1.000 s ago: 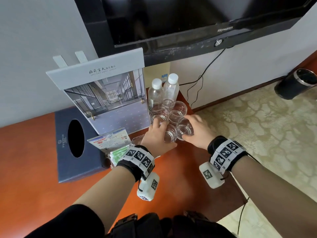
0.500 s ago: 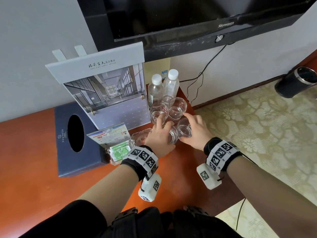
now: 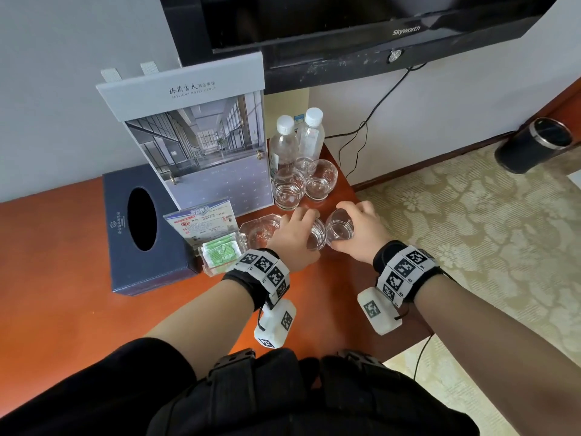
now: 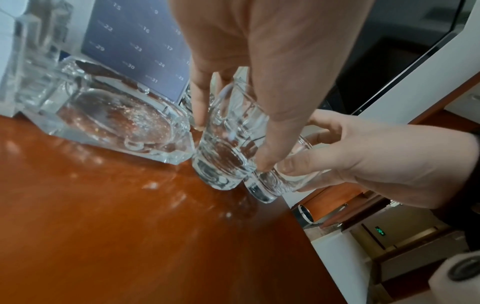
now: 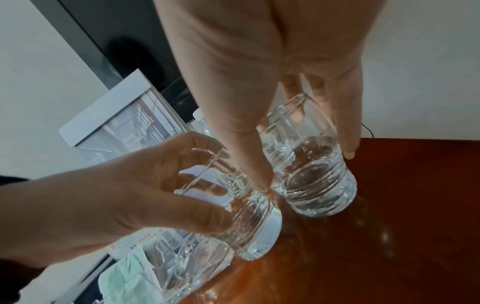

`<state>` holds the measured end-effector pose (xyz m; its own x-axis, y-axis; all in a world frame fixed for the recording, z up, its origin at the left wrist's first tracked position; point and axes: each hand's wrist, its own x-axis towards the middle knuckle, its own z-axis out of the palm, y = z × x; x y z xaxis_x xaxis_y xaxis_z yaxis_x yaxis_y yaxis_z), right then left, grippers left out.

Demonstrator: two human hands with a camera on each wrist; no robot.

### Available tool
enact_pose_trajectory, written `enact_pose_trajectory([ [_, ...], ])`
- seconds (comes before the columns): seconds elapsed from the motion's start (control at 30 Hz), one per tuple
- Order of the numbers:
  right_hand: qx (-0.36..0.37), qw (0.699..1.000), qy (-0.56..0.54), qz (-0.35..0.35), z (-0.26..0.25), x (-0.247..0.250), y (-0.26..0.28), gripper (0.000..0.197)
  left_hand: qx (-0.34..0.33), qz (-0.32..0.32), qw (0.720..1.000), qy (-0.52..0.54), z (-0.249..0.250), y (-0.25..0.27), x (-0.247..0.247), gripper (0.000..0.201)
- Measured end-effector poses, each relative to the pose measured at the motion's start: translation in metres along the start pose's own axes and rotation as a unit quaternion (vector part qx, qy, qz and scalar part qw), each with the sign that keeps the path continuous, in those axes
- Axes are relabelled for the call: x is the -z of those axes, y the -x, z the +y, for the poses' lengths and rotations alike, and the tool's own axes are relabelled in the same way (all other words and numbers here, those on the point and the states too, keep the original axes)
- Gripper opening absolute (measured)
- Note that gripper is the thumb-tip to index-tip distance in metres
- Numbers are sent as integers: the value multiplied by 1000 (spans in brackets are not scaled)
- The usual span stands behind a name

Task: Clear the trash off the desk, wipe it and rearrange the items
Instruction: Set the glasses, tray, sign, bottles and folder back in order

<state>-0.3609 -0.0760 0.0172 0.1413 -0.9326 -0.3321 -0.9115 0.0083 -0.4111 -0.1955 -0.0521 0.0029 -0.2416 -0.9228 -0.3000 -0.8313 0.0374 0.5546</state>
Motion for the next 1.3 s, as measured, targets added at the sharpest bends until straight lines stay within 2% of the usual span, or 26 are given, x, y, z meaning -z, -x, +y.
enact_pose_trajectory([
  [0.13,12,1000,-4,14,-3,8,9,76,8,7,1000,28,1,6,17,76],
  [0.33,42,999,-19,29,-22,20,24,79,41,93,994,45,-8,34,43,80],
  [0.57,82,995,-19,43,-63,21,42,81,61,148,981,107,-29,81,64,76],
  [0.8,148,989,11,5,-109,18,61,82,95,202,968,113,-41,132,81,80],
  [0.93,182,983,17,-21,-133,10,73,81,124,211,964,107,-51,157,84,75],
  [1.13,210,976,39,-45,-171,-4,90,82,150,229,956,110,-70,191,91,73],
  [1.3,217,973,55,-52,-206,-21,103,83,153,255,948,113,-95,221,103,64],
])
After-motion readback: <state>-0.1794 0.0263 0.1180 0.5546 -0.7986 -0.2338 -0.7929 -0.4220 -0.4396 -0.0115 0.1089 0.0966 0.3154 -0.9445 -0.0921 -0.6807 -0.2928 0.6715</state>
